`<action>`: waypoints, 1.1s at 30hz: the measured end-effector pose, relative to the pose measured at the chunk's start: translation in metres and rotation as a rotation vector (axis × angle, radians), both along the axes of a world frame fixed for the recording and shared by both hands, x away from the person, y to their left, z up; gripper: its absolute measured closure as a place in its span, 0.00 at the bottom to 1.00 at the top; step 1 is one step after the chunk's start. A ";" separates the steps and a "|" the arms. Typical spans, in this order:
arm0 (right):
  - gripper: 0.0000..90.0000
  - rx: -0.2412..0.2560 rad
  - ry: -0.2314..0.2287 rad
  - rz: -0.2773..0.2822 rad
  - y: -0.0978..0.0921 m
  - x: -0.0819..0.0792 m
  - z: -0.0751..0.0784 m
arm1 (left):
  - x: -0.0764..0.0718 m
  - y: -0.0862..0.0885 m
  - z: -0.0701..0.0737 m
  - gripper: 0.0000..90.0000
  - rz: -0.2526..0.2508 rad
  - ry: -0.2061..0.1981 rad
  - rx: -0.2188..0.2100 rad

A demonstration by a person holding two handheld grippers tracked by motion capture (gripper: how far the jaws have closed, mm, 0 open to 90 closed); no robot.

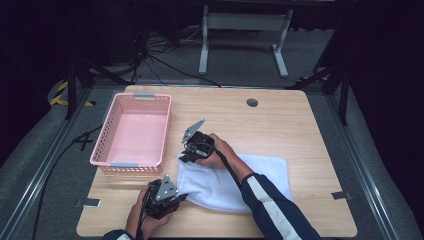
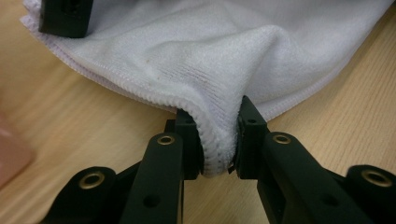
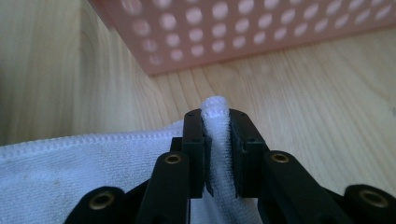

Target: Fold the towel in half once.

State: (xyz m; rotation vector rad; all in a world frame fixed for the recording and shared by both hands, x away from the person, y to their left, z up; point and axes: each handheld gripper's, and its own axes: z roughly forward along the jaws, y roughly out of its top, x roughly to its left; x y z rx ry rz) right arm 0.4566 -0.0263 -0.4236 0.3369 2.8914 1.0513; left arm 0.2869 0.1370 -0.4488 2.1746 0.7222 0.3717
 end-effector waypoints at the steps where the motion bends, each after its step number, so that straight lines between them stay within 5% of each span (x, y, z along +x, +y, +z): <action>1: 0.87 0.017 -0.013 0.004 0.001 -0.002 0.006 | -0.002 0.001 0.003 0.84 0.005 0.000 -0.010; 6: 0.87 0.047 -0.055 0.010 0.002 -0.007 0.023 | -0.002 0.002 0.014 0.84 -0.008 -0.031 -0.017; 12: 0.87 0.109 -0.061 0.003 -0.019 -0.012 0.041 | 0.001 -0.016 0.032 0.84 -0.077 -0.074 0.039; 15: 0.87 0.148 -0.084 -0.012 -0.053 -0.017 0.057 | 0.005 -0.037 0.043 0.84 -0.143 -0.101 0.064; 24: 0.86 0.207 -0.103 -0.059 -0.120 -0.031 0.070 | 0.010 -0.103 0.057 0.83 -0.268 -0.163 0.143; 33: 0.85 0.270 -0.096 -0.126 -0.192 -0.039 0.063 | 0.019 -0.166 0.057 0.82 -0.392 -0.181 0.209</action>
